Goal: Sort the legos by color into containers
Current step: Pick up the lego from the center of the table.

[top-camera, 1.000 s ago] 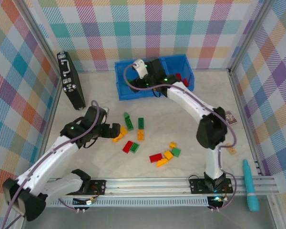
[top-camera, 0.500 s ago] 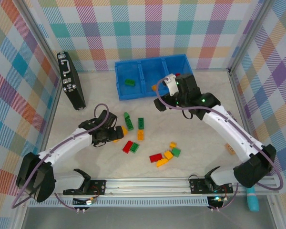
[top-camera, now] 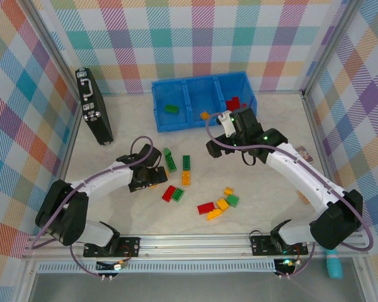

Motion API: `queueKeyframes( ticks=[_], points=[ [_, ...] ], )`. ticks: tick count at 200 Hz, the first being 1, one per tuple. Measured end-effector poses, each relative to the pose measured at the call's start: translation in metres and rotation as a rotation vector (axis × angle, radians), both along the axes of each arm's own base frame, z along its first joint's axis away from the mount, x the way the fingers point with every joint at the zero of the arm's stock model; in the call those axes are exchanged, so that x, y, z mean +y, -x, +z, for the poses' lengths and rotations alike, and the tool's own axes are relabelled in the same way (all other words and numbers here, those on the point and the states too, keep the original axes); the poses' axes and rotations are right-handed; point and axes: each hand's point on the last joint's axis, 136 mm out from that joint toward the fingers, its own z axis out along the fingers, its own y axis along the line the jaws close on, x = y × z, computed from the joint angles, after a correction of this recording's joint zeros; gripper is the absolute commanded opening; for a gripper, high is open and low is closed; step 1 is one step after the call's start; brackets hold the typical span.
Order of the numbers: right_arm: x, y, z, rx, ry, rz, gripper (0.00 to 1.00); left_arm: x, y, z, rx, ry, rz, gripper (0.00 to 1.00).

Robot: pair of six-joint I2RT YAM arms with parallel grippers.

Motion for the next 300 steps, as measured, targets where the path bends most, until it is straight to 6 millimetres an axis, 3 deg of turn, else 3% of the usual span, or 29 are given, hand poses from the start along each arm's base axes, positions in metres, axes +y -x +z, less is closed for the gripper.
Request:
queueKeyframes(
  ticks=[49,99,136,183,249,281,300],
  points=[
    [-0.001,-0.002,-0.005,0.007,0.005,-0.006,0.99,-0.011,-0.018,-0.005,-0.009,-0.008,-0.041,0.99],
    [-0.001,-0.006,-0.012,0.019,0.013,-0.011,0.99,-0.029,-0.039,-0.006,-0.018,-0.018,-0.147,0.9],
    [-0.004,-0.009,-0.017,0.03,0.02,-0.021,0.99,-0.037,-0.024,-0.017,0.041,-0.057,-0.261,0.89],
    [-0.002,-0.015,-0.034,0.066,0.042,-0.026,0.99,-0.032,-0.001,-0.022,0.124,-0.103,-0.341,0.86],
    [-0.001,-0.016,-0.042,0.089,0.05,-0.021,0.99,-0.028,-0.001,-0.022,0.12,-0.134,-0.353,0.64],
    [-0.001,-0.016,-0.042,0.089,0.05,-0.022,0.99,-0.028,0.0,-0.027,0.134,-0.143,-0.358,0.43],
    [0.001,-0.014,-0.041,0.095,0.031,-0.025,0.99,-0.029,0.0,-0.03,0.141,-0.139,-0.354,0.4]
  ],
)
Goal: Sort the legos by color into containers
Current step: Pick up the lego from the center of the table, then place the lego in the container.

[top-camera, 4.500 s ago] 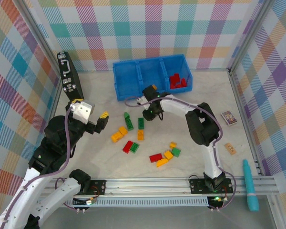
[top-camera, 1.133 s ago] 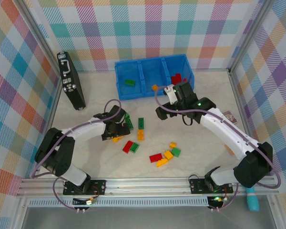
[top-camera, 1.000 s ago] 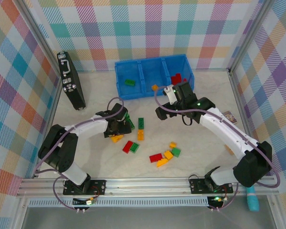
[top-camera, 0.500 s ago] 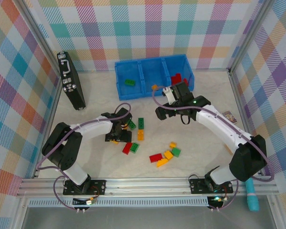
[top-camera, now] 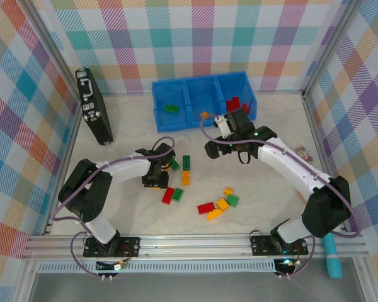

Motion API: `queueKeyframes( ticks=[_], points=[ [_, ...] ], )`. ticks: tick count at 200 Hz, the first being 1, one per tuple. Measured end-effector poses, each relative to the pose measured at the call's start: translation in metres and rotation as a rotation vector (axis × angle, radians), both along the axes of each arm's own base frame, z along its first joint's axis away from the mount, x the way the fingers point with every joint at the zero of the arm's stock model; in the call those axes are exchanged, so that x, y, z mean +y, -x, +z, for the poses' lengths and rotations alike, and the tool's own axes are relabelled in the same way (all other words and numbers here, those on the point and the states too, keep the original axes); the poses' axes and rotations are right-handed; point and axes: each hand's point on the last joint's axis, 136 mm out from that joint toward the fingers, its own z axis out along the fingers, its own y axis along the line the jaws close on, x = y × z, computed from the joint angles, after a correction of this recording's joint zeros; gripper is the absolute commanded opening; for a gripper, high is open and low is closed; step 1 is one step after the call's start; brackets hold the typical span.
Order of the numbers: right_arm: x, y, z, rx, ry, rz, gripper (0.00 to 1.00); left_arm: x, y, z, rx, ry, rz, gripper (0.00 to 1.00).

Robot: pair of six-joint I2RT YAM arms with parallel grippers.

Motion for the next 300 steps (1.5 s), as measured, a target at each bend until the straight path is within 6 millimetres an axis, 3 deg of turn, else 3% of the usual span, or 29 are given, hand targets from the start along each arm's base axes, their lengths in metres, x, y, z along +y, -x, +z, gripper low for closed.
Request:
queueKeyframes(
  ticks=[22,50,77,99,119,147,169,194,231,263,300],
  points=[
    [0.003,0.011,0.01,0.013,-0.062,0.002,0.99,-0.001,0.0,0.0,0.001,0.007,0.005,0.35],
    [0.003,0.033,0.039,0.02,-0.154,0.013,0.99,-0.001,0.0,0.002,0.002,0.005,0.011,0.28],
    [-0.008,0.056,0.064,0.015,-0.173,0.02,0.99,-0.008,-0.011,0.017,-0.019,0.011,0.001,0.26],
    [-0.018,0.07,0.083,-0.013,-0.178,0.025,0.99,-0.025,-0.031,0.05,-0.07,0.051,-0.005,0.25],
    [-0.027,0.08,0.093,-0.038,-0.173,0.03,0.99,-0.052,-0.058,0.095,-0.163,0.13,-0.019,0.25],
    [-0.031,0.085,0.107,-0.079,-0.18,0.037,0.99,-0.107,-0.096,0.158,-0.298,0.258,-0.08,0.28],
    [-0.036,0.091,0.119,-0.128,-0.185,0.051,0.99,-0.148,-0.121,0.182,-0.365,0.347,-0.125,0.26],
    [-0.045,0.096,0.132,-0.189,-0.186,0.046,0.99,-0.178,-0.149,0.183,-0.411,0.399,-0.144,0.25],
    [-0.051,0.096,0.141,-0.24,-0.179,0.034,0.99,-0.206,-0.194,0.172,-0.502,0.416,-0.125,0.24],
    [-0.053,0.097,0.145,-0.256,-0.184,0.03,0.99,-0.222,-0.241,0.159,-0.583,0.448,-0.049,0.24],
    [-0.056,0.1,0.154,-0.292,-0.202,0.028,0.99,-0.229,-0.292,0.131,-0.654,0.442,0.027,0.25]
  ],
)
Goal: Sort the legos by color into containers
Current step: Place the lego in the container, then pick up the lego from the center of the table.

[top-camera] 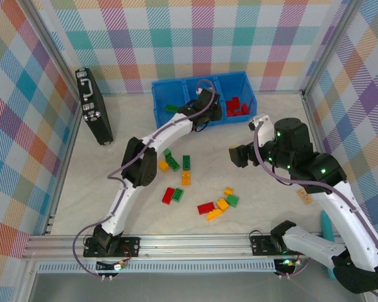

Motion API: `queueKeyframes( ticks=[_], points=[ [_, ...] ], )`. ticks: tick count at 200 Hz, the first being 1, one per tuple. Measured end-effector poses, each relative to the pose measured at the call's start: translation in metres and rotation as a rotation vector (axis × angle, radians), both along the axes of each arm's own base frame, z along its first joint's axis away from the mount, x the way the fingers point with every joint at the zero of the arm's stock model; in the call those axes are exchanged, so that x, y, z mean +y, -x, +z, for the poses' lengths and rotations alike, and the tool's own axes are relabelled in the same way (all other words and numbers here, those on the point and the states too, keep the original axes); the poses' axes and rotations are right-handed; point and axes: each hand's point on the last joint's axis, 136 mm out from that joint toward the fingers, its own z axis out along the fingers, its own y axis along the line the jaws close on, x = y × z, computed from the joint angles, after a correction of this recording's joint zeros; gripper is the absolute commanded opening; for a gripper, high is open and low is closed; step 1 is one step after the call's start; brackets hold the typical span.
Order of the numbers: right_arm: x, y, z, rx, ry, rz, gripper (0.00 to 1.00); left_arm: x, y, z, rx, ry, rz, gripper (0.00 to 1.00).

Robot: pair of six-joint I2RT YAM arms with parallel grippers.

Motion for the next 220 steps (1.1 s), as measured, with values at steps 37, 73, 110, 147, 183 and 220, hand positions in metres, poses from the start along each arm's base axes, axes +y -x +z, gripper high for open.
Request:
queueKeyframes(
  ticks=[37,73,110,147,183,220],
  points=[
    [-0.002,0.0,0.001,-0.008,0.003,-0.004,0.99,0.011,-0.024,-0.012,-0.031,-0.023,0.07,0.44],
    [-0.002,0.0,-0.001,-0.01,0.009,-0.005,0.99,0.021,-0.03,-0.007,-0.047,-0.037,0.088,0.55],
    [-0.002,0.0,-0.002,-0.006,0.011,-0.004,0.99,0.023,-0.021,0.002,-0.04,-0.064,0.048,0.55],
    [-0.003,0.0,-0.004,-0.004,0.013,-0.005,0.99,0.042,0.03,0.045,-0.027,-0.207,-0.055,0.56],
    [-0.002,0.001,-0.005,-0.001,0.014,-0.004,0.99,0.081,0.116,0.067,0.041,-0.319,-0.098,0.56],
    [0.0,-0.002,-0.009,0.011,0.025,0.003,0.99,0.101,0.2,0.001,0.234,-0.462,-0.117,0.63]
  ],
)
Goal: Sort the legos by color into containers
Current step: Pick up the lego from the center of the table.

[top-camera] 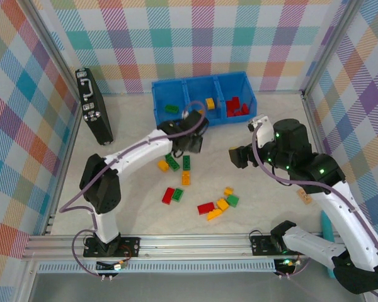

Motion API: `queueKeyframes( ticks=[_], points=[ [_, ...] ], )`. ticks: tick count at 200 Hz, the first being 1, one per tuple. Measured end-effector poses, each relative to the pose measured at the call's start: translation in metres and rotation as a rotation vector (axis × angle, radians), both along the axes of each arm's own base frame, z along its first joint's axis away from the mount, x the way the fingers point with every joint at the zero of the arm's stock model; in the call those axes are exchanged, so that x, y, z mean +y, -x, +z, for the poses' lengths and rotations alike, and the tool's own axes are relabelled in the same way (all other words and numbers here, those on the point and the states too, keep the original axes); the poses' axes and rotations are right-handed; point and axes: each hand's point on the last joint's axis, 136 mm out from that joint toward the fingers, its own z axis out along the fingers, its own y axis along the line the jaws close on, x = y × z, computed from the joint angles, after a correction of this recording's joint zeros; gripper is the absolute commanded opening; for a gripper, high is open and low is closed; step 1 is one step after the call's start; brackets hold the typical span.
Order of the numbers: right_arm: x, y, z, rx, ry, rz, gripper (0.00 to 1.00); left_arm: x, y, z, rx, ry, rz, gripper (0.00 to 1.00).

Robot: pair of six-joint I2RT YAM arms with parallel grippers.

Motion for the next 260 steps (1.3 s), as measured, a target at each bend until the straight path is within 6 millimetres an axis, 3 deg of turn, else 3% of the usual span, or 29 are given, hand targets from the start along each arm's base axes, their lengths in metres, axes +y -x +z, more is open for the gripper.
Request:
queueKeyframes(
  ticks=[23,47,94,159,200,224,260],
  points=[
    [0.004,-0.003,-0.005,0.018,0.006,0.006,0.99,0.004,0.042,-0.042,0.093,-0.1,-0.003,0.66],
    [0.005,-0.005,-0.008,0.029,0.012,0.007,0.99,0.007,0.062,-0.054,0.106,-0.161,0.004,0.67],
    [0.004,-0.006,-0.007,0.028,0.016,0.003,0.99,0.015,0.061,-0.06,0.094,-0.182,0.053,0.68],
    [0.004,-0.009,-0.006,0.029,0.022,-0.004,0.99,0.029,0.073,-0.099,0.145,-0.205,0.126,0.66],
    [0.001,-0.013,-0.009,0.034,0.045,-0.029,0.99,0.026,0.074,-0.121,0.171,-0.149,0.162,0.61],
    [-0.001,-0.017,-0.016,0.05,0.071,-0.046,0.99,0.021,0.075,-0.129,0.192,-0.122,0.174,0.55],
    [-0.002,-0.019,-0.018,0.055,0.082,-0.056,0.99,0.012,0.074,-0.131,0.211,-0.069,0.174,0.33]
  ],
)
